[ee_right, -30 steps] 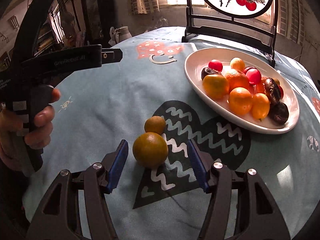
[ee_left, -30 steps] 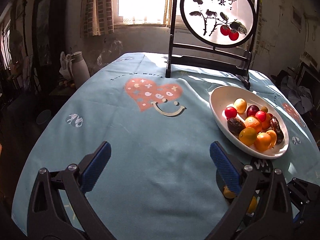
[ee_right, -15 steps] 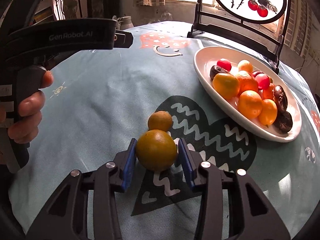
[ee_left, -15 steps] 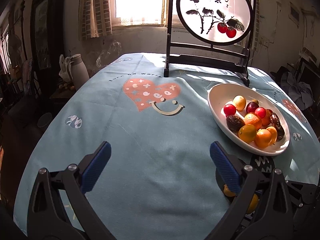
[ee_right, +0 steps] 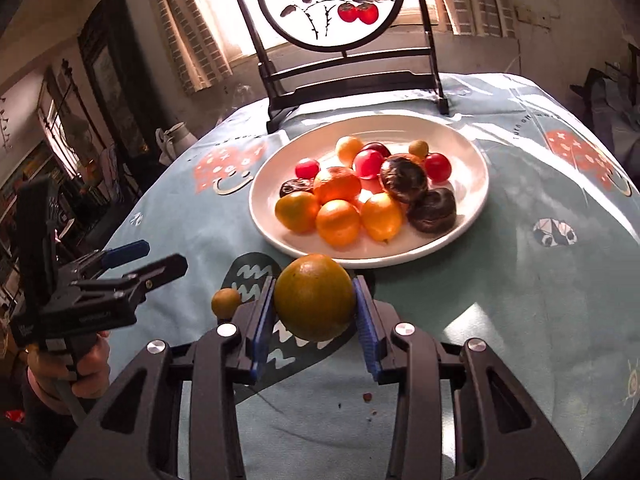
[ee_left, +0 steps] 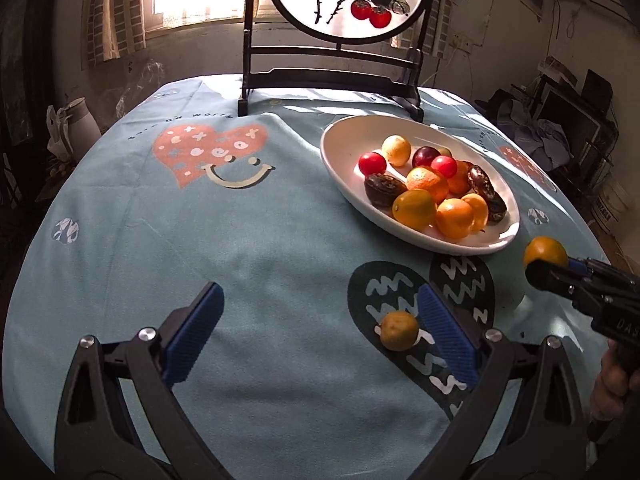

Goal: Organize fruits
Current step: 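Grasp a large brownish orange with the right tool while the left tool grasps a small yellow fruit, then carry both fruits to the plate and open both tools to release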

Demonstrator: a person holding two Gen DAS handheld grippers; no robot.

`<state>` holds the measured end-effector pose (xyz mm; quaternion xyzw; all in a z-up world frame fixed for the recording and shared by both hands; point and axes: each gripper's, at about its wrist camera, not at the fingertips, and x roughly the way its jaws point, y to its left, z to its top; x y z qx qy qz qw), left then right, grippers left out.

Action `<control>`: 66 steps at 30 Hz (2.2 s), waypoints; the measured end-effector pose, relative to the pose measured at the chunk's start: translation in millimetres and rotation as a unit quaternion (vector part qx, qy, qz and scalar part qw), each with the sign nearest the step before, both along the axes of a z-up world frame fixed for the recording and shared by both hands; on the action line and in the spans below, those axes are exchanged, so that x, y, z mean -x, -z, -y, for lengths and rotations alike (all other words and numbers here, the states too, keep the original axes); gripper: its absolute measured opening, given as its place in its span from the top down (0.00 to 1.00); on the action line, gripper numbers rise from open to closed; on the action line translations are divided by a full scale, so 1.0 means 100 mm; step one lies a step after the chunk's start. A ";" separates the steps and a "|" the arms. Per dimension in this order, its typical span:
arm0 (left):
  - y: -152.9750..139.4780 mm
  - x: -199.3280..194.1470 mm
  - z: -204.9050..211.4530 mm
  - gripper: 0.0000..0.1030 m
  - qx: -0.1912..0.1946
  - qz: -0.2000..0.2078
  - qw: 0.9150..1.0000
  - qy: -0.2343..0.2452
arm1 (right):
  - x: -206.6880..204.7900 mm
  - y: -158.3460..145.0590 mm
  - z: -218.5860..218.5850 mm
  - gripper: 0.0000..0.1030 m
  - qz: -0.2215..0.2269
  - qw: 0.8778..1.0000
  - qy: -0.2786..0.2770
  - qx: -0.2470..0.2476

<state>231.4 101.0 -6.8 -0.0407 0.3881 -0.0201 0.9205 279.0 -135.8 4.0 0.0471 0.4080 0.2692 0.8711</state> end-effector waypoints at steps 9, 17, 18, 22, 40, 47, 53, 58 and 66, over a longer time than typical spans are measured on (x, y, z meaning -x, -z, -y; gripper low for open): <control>0.21 0.05 0.47 0.34 -0.036 -0.035 0.992 0.115 | 0.00 0.11 0.04 0.63 -0.038 0.999 -0.009 -0.011; 0.30 0.03 0.55 0.63 -0.051 -0.041 0.989 0.135 | 0.03 0.10 0.02 0.63 -0.030 1.000 -0.007 -0.002; 0.31 0.02 0.55 0.63 -0.052 -0.042 0.989 0.134 | 0.03 0.10 0.02 0.63 -0.029 1.000 -0.006 -0.001; 0.35 0.00 0.56 0.63 -0.059 -0.045 0.989 0.130 | 0.04 0.11 0.01 0.63 -0.029 1.000 -0.006 0.002; 0.39 -0.01 0.63 0.73 -0.092 -0.036 0.988 0.119 | 0.04 0.20 -0.10 0.63 -0.023 0.999 -0.012 0.033; 0.36 0.06 0.67 0.73 -0.099 -0.029 0.988 0.118 | 0.13 0.22 -0.20 0.63 -0.019 0.998 -0.044 0.036; 0.21 0.14 0.68 0.73 -0.085 -0.005 0.990 0.113 | 0.15 0.16 -0.20 0.63 -0.014 0.998 -0.054 0.013; -0.03 0.03 0.65 0.73 -0.074 0.017 0.992 0.100 | 0.00 -0.04 -0.12 0.63 0.000 0.999 -0.044 -0.023; -0.53 -0.67 0.53 0.73 -0.028 0.053 0.997 0.055 | -0.56 -0.40 0.08 0.63 0.060 0.997 0.008 -0.048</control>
